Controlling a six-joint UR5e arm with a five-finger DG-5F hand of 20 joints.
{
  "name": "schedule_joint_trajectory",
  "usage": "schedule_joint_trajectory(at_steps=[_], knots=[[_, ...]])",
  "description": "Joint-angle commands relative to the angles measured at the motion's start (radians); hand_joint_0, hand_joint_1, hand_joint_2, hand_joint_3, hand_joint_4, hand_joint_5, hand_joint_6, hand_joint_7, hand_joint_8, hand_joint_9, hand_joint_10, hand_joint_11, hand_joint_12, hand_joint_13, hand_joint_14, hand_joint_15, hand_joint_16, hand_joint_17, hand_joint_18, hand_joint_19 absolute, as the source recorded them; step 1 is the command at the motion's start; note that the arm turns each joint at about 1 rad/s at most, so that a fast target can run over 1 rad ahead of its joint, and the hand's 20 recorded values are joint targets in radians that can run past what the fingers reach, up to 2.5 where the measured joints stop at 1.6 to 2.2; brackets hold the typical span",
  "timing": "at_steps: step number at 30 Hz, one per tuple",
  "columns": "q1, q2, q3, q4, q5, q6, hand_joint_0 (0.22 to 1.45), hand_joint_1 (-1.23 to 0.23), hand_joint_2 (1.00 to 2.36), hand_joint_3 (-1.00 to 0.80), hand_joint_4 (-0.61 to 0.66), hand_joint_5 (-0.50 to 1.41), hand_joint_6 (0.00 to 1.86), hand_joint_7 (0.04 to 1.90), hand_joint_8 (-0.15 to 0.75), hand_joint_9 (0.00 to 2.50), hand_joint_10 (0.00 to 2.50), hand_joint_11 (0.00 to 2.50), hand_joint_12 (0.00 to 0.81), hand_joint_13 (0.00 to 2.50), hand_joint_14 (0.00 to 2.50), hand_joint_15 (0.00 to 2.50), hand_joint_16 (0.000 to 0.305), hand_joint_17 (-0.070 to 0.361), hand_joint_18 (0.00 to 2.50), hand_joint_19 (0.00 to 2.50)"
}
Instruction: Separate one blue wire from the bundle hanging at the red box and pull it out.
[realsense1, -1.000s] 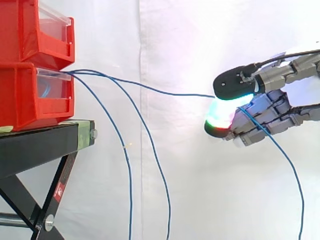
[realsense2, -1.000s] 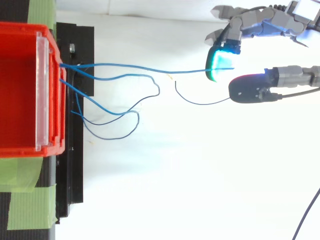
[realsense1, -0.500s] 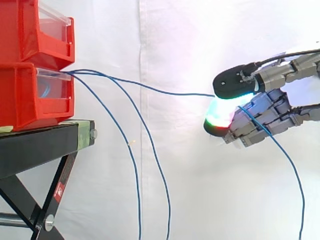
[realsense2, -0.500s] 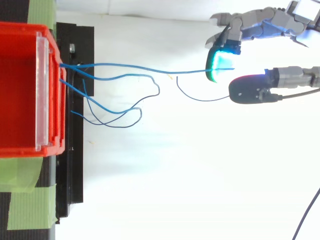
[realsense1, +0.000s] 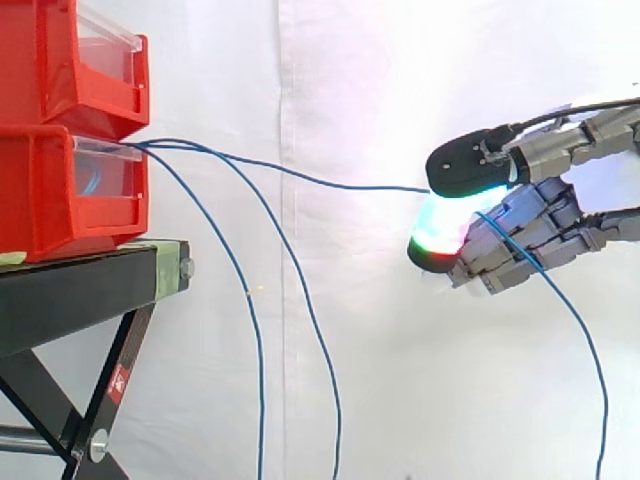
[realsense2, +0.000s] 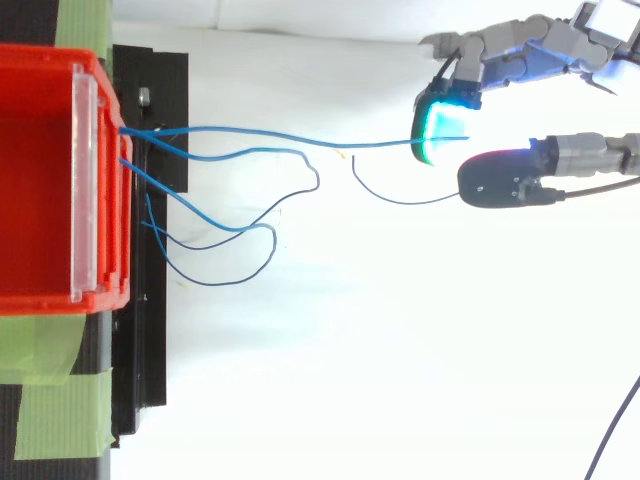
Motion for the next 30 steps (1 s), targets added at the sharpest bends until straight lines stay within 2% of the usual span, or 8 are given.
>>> schedule_joint_trajectory(at_steps=[1,30], knots=[[0.001,0.0,0.0,0.0,0.0,0.0,0.6,-0.74,1.03,0.11,0.09,-0.15,0.84,1.33,0.31,0.65,0.01,0.45,0.36,0.25,0.01,0.2,0.054,0.122,0.15,0.16],[0.0,0.0,0.0,0.0,0.0,0.0,0.61,-0.74,1.03,0.08,0.1,-0.15,0.83,1.34,0.312,0.65,0.01,0.43,0.36,0.26,0.01,0.2,0.053,0.119,0.19,0.19]])
